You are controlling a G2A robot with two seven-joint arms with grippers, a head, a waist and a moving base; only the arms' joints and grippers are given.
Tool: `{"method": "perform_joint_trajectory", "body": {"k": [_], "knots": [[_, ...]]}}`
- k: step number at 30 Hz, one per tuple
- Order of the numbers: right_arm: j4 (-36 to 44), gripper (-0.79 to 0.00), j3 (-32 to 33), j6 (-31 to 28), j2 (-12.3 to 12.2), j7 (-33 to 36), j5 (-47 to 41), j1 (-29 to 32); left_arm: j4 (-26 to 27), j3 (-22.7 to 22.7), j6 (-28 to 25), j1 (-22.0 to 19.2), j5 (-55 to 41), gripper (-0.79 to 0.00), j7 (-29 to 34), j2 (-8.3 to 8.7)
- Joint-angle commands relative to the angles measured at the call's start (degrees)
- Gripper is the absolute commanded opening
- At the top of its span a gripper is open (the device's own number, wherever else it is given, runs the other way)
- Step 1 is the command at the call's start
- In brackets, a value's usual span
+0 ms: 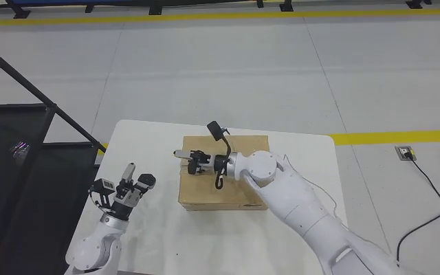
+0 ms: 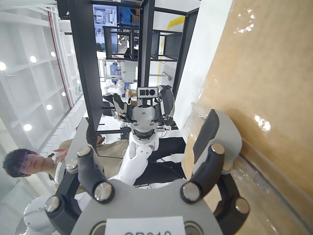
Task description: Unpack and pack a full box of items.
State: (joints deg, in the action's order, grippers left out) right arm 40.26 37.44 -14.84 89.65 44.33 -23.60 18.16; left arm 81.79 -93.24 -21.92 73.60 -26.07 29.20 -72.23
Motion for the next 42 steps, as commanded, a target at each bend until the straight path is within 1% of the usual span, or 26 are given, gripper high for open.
{"method": "perform_joint_trajectory", "body": {"k": [1,5,9,13,17,21,25,26,33,37,42], "knots": [[-2.52,0.000,-0.22,-0.81,1.17,1.07,-2.27,-0.55,-0.30,-0.43,0.17,0.09,-0.29,0.000,-0.08,0.09],[-6.66,0.000,-0.66,-2.15,2.89,3.61,-4.06,-1.93,-0.56,-0.59,0.39,0.03,-0.58,0.000,-0.13,0.17],[-9.97,0.000,-0.54,-3.62,3.81,5.54,-4.20,-3.07,-0.71,-0.18,0.38,-0.18,-0.24,0.000,-0.42,0.18],[-12.58,0.000,0.32,-5.06,3.83,7.76,-3.85,-3.79,-0.85,0.48,0.39,-0.46,0.29,0.000,-0.72,0.15],[-14.05,0.000,1.96,-7.06,3.02,10.59,-3.79,-3.83,-0.97,0.97,0.31,-0.66,0.61,0.000,-0.82,0.15],[-14.09,0.000,4.13,-8.91,1.53,13.78,-3.71,-3.40,-1.13,1.47,0.29,-0.93,0.82,0.000,-0.64,0.15],[-12.96,0.000,6.40,-10.00,-0.41,15.82,-2.49,-2.59,-1.31,2.06,0.40,-1.25,1.05,0.000,-0.50,0.15],[-12.85,0.000,6.87,-9.93,-0.97,15.23,-1.38,-2.57,-1.32,2.18,0.38,-1.34,1.14,0.000,-0.46,0.15],[-8.18,0.000,11.20,-7.78,-4.62,15.22,1.50,0.40,-1.18,2.67,0.48,-1.62,1.51,0.000,-0.24,0.21],[-3.69,0.000,14.98,-7.37,-7.09,16.69,1.91,3.21,-1.22,2.76,0.61,-1.70,1.59,0.000,-0.27,0.26],[3.00,0.000,19.86,-3.95,-10.26,14.84,5.62,7.19,-1.14,2.79,0.76,-1.90,1.64,0.000,-0.14,0.35]]}}
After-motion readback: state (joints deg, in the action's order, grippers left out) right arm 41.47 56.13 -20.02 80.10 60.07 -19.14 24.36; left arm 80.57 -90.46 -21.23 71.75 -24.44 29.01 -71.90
